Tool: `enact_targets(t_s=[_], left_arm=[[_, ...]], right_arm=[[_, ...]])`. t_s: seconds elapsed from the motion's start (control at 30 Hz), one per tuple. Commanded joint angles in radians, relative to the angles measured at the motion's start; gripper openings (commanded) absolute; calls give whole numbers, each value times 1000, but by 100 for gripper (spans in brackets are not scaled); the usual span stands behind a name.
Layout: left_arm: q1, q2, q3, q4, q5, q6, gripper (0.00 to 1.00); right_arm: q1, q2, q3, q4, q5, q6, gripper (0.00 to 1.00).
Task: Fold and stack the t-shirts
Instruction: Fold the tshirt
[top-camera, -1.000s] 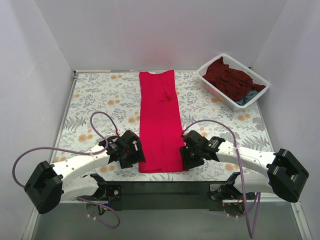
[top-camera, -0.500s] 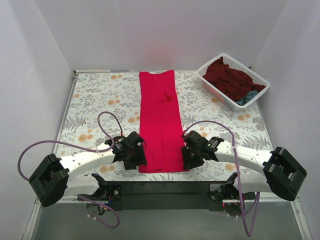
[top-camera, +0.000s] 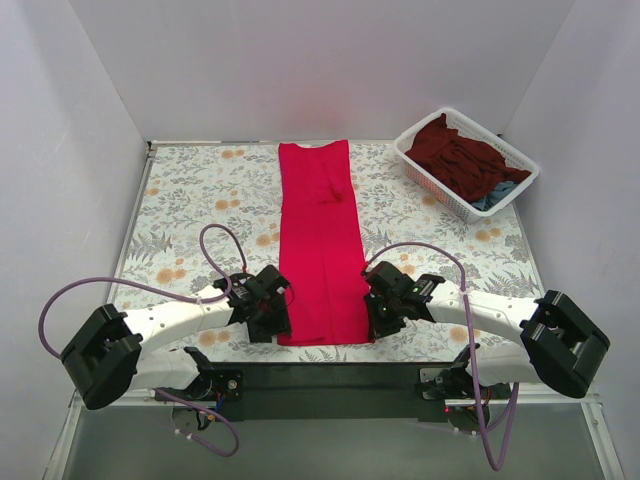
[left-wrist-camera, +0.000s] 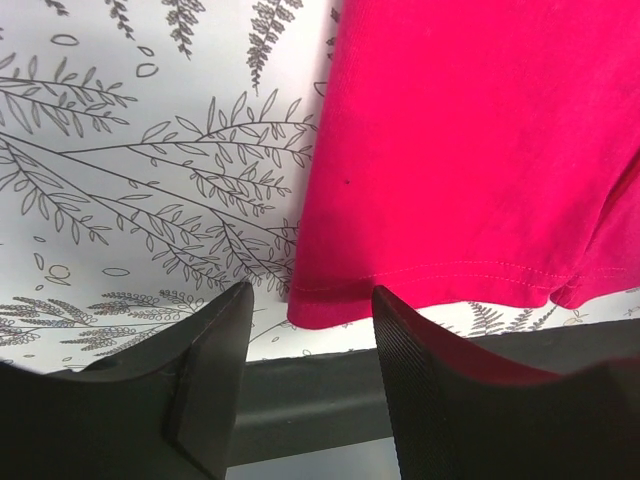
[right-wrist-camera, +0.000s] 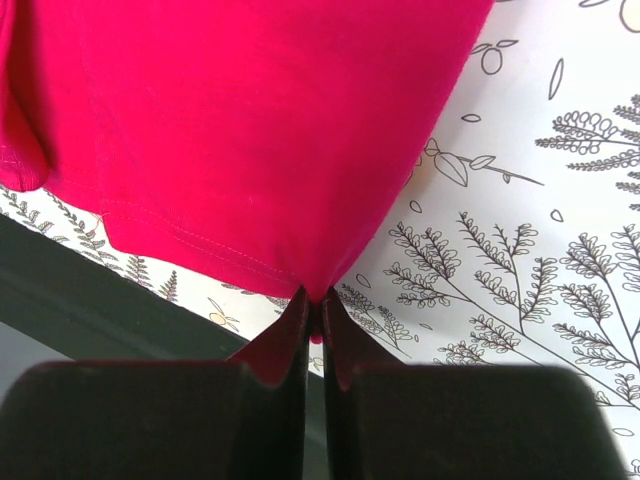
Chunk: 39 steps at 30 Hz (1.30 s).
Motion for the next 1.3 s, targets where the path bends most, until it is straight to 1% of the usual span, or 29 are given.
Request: enact_targets(t_s=[0.0, 0.13, 0.2, 0.23, 0.33, 0.37, 0.4, 0.43, 0.47, 0.6, 0.73, 0.8, 0.87, 0.93, 0.97, 1.0, 1.07, 1.1, 1.17, 1.2, 1.27], left_arm=[[-10, 19, 14, -9, 28, 2, 49], [-15, 48, 11, 5, 26, 2, 44], [-16, 62, 6, 14, 28, 3, 40], [-19, 68, 6, 14, 29, 2, 36], [-35, 79, 6, 14, 43, 3, 31], [-39, 75, 6, 11, 48, -1, 16], [-45, 55, -2, 10, 60, -11, 8], [-50, 44, -5, 5, 75, -15, 2], [-51, 32, -11, -1, 88, -21, 0], [-96, -48, -22, -67, 127, -77, 0], [-159, -88, -17, -73, 184, -133, 0], [-160, -102, -2, -76, 187, -126, 0], [-160, -116, 46, -95, 134, -126, 0], [-138, -107, 99, -92, 111, -101, 0], [-121, -94, 113, -83, 103, -50, 0], [-75, -58, 130, -79, 94, -23, 0], [-26, -19, 170, -47, 62, 62, 0], [40, 17, 179, -29, 62, 92, 0], [106, 51, 211, 32, 68, 147, 0], [161, 85, 225, 49, 56, 193, 0], [201, 137, 285, 83, 36, 238, 0]], right_arm=[[2, 25, -34, -21, 10, -12, 7], [2, 25, -36, -17, 8, -18, 5], [2, 26, -37, -15, 4, -21, 2], [2, 28, -39, -15, 2, -23, 1], [2, 26, -43, -17, -9, -31, 1], [2, 20, -43, -21, -12, -32, 1], [2, 15, -43, -26, -15, -35, 1], [2, 0, -40, -46, -19, -41, 1], [2, -9, -39, -59, -24, -43, 1], [3, -75, -28, -132, -73, -61, 1], [3, -117, -4, -196, -81, -101, 1], [2, -112, 24, -219, -79, -127, 1], [-6, -94, 82, -233, -63, -153, 1], [-32, -54, 125, -239, -47, -178, 1], [-43, -37, 172, -241, -38, -187, 1], [-66, -19, 196, -239, -20, -213, 1], [-92, 46, 249, -238, -10, -245, 1], [-121, 69, 309, -235, 6, -280, 1], [-147, 136, 372, -236, 25, -311, 1], [-175, 158, 441, -233, 43, -337, 1], [-204, 219, 507, -231, 56, -359, 1]])
